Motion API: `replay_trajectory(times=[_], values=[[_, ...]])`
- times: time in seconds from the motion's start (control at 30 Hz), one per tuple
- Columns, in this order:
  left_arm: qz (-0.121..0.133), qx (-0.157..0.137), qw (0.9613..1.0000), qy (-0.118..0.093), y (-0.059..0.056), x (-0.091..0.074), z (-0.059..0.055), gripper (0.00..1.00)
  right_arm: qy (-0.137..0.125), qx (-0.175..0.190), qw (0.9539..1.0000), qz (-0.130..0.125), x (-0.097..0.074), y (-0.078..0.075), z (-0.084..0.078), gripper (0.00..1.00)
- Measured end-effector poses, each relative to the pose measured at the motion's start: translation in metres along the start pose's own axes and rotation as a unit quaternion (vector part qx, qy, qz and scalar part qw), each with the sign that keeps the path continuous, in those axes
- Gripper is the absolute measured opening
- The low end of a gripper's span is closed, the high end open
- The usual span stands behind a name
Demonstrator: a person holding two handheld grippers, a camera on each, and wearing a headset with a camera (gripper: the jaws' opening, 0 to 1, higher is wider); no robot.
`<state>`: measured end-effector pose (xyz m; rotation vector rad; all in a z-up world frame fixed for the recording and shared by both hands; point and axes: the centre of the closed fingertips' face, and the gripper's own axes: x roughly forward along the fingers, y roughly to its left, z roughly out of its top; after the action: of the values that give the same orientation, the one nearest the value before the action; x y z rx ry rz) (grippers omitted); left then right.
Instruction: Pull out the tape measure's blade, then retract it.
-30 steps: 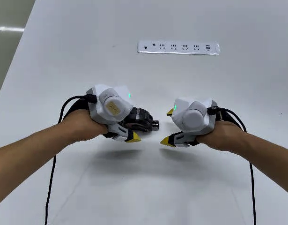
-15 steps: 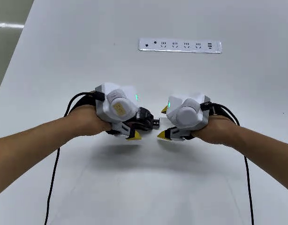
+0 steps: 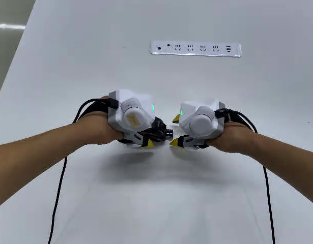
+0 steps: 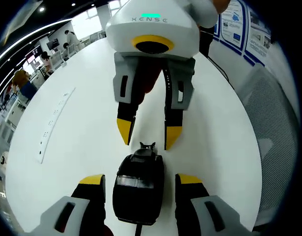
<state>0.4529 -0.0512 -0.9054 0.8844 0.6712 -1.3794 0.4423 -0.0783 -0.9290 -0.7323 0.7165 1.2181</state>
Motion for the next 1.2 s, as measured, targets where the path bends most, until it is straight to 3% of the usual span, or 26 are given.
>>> replay_trajectory(times=[0.43,1.2], values=[[-0.004,0.015,0.9999,0.004,0.0,0.0023,-0.0005,0.41,-0.003,-0.016,0.9998,0.01,0.0054,0.0005,0.0018,0.25],[-0.013,0.018,0.9997,0.003,0.0008,0.0022,-0.001,0.37,-0.002,-0.015,0.9997,0.018,0.0081,0.0007,-0.0003,0.16]])
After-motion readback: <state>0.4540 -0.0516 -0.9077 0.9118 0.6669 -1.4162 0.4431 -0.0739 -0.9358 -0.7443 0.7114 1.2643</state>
